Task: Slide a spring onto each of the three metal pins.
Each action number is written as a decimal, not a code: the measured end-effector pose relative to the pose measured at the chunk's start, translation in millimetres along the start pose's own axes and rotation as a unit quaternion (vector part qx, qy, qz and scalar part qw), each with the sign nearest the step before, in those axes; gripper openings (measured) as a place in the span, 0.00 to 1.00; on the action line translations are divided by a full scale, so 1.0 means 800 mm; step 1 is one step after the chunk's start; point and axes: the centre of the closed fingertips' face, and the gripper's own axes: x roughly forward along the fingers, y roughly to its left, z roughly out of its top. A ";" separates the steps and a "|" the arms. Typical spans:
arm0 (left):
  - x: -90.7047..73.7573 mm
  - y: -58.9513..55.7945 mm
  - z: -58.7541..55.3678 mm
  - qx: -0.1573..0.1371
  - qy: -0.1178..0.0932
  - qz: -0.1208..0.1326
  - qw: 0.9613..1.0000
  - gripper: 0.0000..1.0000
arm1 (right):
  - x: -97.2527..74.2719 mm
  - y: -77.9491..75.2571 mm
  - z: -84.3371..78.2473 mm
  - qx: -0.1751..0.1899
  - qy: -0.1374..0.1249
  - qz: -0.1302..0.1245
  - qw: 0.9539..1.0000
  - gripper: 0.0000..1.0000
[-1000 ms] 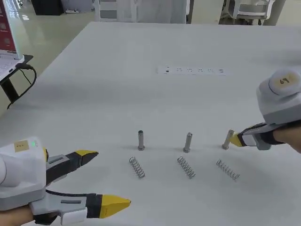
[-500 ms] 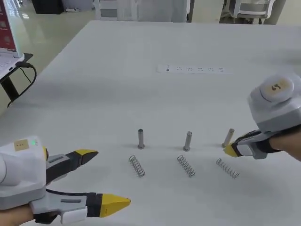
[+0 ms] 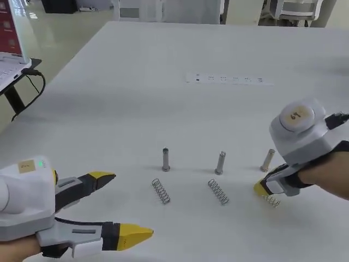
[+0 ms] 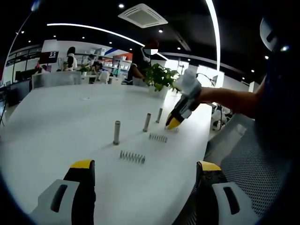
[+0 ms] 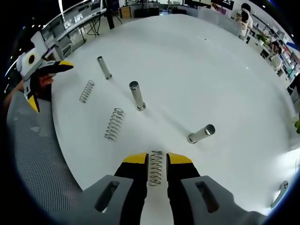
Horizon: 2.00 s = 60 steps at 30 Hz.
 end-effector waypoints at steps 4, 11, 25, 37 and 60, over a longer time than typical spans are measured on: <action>0.000 0.000 -0.002 -0.001 0.001 0.000 1.000 0.86 | 0.006 0.001 -0.004 -0.006 0.013 -0.001 1.000 0.12; -0.002 0.002 -0.001 -0.003 -0.002 0.003 1.000 0.85 | 0.009 -0.002 -0.008 -0.025 0.028 -0.011 0.999 0.09; -0.006 0.002 -0.001 -0.002 -0.002 0.004 1.000 0.85 | 0.005 0.001 -0.009 -0.023 0.030 -0.023 0.999 0.08; -0.005 -0.001 0.002 0.002 -0.001 0.001 1.000 0.85 | -0.025 -0.002 0.015 -0.007 -0.041 -0.020 0.999 0.08; -0.001 -0.007 0.011 0.009 -0.003 -0.006 1.000 0.84 | -0.062 0.016 0.064 0.016 -0.171 0.020 0.985 0.08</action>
